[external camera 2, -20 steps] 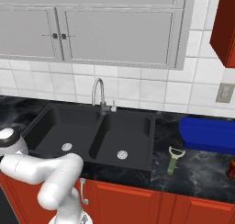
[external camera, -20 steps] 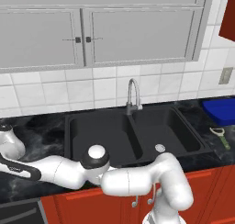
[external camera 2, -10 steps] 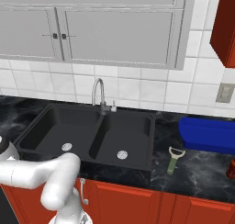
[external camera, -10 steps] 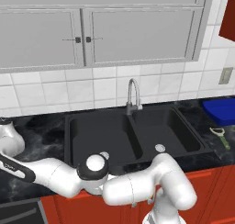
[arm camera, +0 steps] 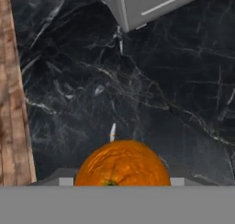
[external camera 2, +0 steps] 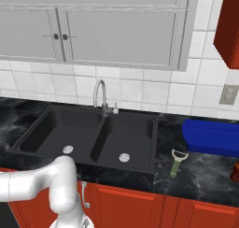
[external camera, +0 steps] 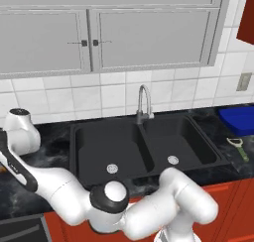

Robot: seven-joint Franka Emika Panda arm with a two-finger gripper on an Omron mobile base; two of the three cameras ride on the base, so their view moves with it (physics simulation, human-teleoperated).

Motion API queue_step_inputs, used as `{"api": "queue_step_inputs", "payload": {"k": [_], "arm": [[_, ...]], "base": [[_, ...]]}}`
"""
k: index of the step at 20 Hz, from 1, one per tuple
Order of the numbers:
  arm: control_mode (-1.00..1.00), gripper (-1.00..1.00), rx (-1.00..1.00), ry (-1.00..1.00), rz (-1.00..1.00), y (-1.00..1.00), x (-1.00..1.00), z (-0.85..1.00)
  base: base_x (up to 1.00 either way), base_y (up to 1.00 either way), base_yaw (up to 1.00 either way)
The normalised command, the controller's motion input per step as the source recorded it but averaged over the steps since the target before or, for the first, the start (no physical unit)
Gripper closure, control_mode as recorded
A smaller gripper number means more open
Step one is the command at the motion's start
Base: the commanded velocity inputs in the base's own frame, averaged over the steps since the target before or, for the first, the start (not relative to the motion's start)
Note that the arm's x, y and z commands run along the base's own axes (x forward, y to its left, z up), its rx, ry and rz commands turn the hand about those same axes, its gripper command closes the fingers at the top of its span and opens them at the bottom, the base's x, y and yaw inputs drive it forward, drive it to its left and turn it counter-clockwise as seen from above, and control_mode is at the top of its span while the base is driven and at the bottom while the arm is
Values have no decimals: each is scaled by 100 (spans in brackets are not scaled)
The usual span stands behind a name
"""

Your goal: Pick up all produce items and place them in the sink. Turn on the sink faucet to wash them. Then turn the sink off and put them in the tray.

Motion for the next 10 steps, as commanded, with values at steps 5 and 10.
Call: {"api": "queue_step_inputs", "payload": {"k": [5, 10], "arm": [[-100, 100, -1, 0, -12, -93, -7, 36], [-100, 100, 0, 0, -15, -94, -1, 30]], "base": [[0, 0, 0], [0, 0, 0]]}}
